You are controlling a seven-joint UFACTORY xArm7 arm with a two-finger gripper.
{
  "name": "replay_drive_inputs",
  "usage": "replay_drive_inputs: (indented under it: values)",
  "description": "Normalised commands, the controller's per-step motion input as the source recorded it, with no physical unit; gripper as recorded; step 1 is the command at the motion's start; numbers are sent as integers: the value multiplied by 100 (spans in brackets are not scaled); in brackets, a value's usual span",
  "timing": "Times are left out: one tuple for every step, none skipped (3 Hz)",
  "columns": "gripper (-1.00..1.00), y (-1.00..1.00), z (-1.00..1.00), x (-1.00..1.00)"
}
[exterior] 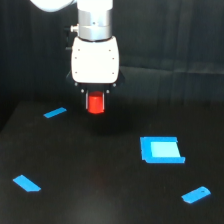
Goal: Pick up the red object from the table
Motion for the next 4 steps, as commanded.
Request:
replay_drive_inputs:
  values:
    - [-97,-7,98,18]
    - [-94,-3,95,3]
    - [-100,-8,81,-3]
    - [-96,-8,67,-6]
